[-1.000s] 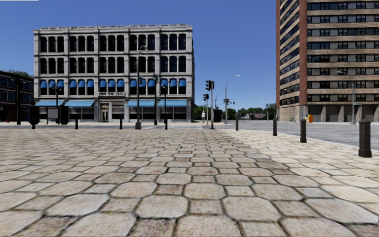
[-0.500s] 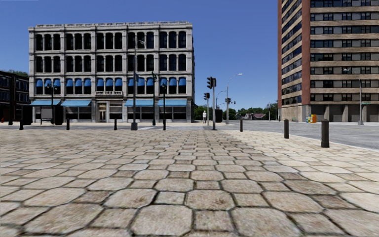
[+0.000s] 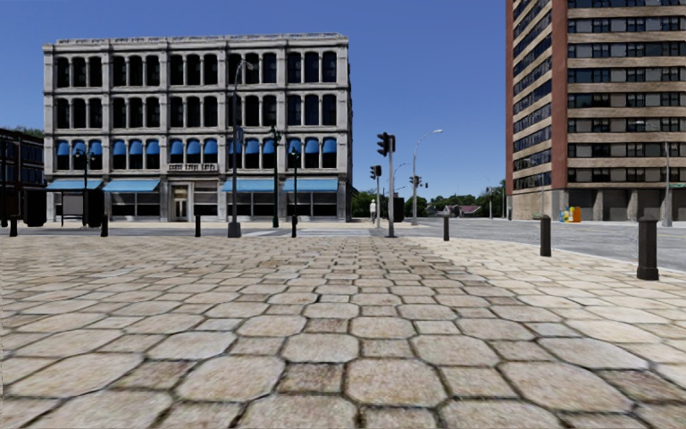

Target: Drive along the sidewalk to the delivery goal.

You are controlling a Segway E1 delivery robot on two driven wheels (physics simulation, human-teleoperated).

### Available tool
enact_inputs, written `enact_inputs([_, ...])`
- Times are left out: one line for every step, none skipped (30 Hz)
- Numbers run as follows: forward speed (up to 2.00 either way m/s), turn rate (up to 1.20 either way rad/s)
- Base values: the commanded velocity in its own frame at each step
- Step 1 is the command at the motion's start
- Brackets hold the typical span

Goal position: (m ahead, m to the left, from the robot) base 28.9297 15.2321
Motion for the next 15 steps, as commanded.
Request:
enact_inputs([2.00, 0.00])
enact_inputs([2.00, 0.00])
enact_inputs([2.00, 0.00])
enact_inputs([2.00, 0.00])
enact_inputs([2.00, 0.00])
enact_inputs([2.00, 0.00])
enact_inputs([2.00, 0.00])
enact_inputs([2.00, 0.00])
enact_inputs([2.00, 0.00])
enact_inputs([2.00, 0.00])
enact_inputs([2.00, 0.00])
enact_inputs([2.00, 0.00])
enact_inputs([2.00, 0.00])
enact_inputs([2.00, 0.00])
enact_inputs([2.00, 0.00])
